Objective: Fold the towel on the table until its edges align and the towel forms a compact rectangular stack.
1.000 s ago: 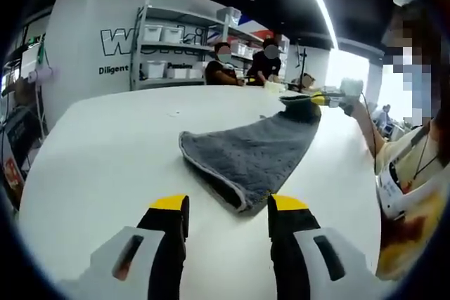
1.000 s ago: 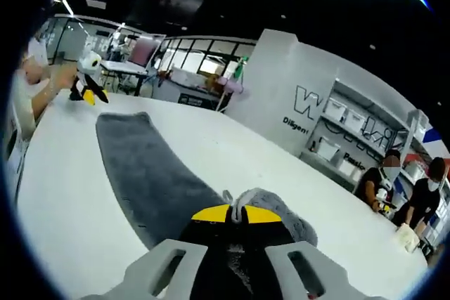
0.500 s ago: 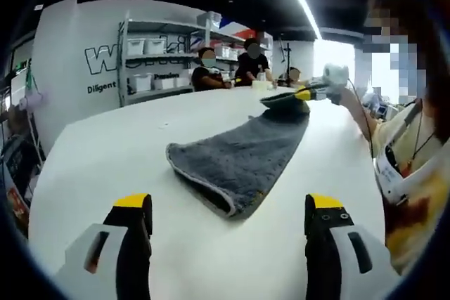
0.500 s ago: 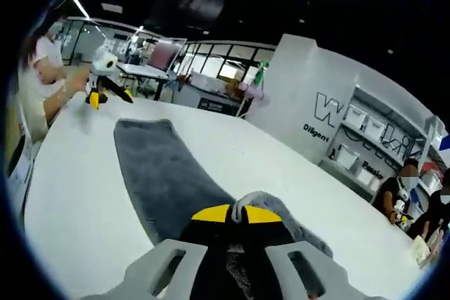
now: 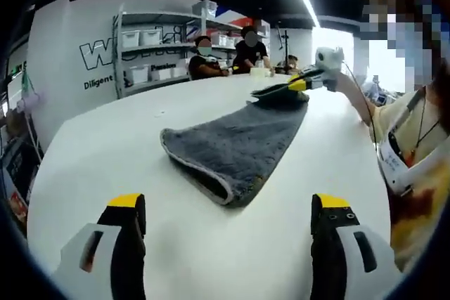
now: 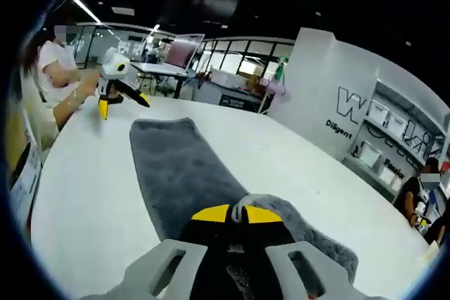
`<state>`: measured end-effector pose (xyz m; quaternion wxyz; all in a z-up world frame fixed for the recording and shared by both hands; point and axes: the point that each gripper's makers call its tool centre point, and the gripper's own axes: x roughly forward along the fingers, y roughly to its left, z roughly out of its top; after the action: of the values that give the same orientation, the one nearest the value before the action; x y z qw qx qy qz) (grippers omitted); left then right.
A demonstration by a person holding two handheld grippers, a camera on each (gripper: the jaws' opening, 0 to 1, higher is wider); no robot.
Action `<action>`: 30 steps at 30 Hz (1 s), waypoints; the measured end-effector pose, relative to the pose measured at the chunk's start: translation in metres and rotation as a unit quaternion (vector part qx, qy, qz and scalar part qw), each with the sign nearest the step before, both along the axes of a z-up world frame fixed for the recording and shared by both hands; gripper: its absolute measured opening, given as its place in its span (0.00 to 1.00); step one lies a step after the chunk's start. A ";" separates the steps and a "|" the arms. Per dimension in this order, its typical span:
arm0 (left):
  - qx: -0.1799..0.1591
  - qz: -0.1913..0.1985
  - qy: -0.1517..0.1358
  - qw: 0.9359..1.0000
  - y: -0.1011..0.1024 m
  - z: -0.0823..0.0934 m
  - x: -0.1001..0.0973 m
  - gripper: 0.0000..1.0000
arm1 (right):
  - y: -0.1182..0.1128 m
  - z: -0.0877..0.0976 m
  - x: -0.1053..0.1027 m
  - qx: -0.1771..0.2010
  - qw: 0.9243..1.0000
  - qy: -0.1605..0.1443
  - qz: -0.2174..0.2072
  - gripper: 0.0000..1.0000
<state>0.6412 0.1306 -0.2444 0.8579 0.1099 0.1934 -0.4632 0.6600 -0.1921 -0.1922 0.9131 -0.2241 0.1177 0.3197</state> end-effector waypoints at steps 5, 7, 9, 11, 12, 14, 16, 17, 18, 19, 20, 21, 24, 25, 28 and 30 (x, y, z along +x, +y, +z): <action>-0.005 0.000 -0.004 1.000 0.000 0.001 0.003 0.96 | 0.017 -0.001 0.003 0.002 1.000 0.003 0.016 0.03; -0.005 -0.002 -0.006 1.000 -0.001 0.001 0.002 0.96 | 0.024 -0.001 0.004 0.004 1.000 0.006 0.023 0.03; -0.006 -0.003 -0.007 1.000 -0.001 0.001 0.002 0.96 | 0.031 -0.002 0.004 0.004 1.000 0.009 0.029 0.03; -0.007 -0.004 -0.009 1.000 0.000 0.002 0.002 0.96 | 0.036 -0.003 0.005 0.003 0.999 0.011 0.034 0.03; -0.008 -0.004 -0.008 1.000 0.001 0.002 0.002 0.96 | 0.039 -0.003 0.005 0.001 0.999 0.013 0.036 0.03; -0.010 -0.003 -0.008 1.000 0.002 0.002 0.003 0.96 | 0.045 -0.004 0.006 -0.001 0.999 0.016 0.041 0.03; -0.012 -0.002 -0.008 1.000 0.002 0.002 0.003 0.96 | 0.049 -0.004 0.007 -0.001 0.999 0.018 0.045 0.03; -0.013 -0.002 -0.008 1.000 0.002 0.002 0.003 0.96 | 0.053 -0.004 0.007 -0.001 0.999 0.019 0.050 0.03; -0.014 -0.003 -0.008 1.000 0.002 0.003 0.003 0.96 | 0.058 -0.003 0.008 0.000 0.998 0.020 0.054 0.03; -0.015 -0.003 -0.008 1.000 0.002 0.003 0.003 0.96 | 0.062 -0.003 0.008 0.000 0.998 0.022 0.058 0.03; -0.017 -0.003 -0.008 1.000 0.001 0.003 0.003 0.96 | 0.065 -0.003 0.008 0.001 0.998 0.022 0.061 0.03; -0.019 -0.003 -0.009 1.000 0.001 0.004 0.003 0.96 | 0.069 -0.002 0.009 0.000 0.998 0.022 0.065 0.03; -0.025 -0.003 -0.010 1.000 0.000 0.007 0.004 0.96 | 0.083 0.000 0.011 -0.001 0.997 0.021 0.076 0.03; -0.024 -0.003 -0.010 1.000 0.001 0.007 0.003 0.96 | 0.087 0.000 0.011 -0.001 0.997 0.022 0.080 0.03; -0.022 -0.003 -0.010 1.000 0.003 0.006 0.003 0.96 | 0.098 0.002 0.013 -0.001 0.996 0.022 0.091 0.03; -0.021 -0.004 -0.009 1.000 0.003 0.006 0.002 0.96 | 0.107 0.005 0.014 -0.001 0.995 0.020 0.098 0.03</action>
<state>0.6433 0.1341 -0.2386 0.8598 0.0964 0.1752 -0.4698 0.6741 -0.0847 -0.1876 0.8745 -0.2286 0.1136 0.4124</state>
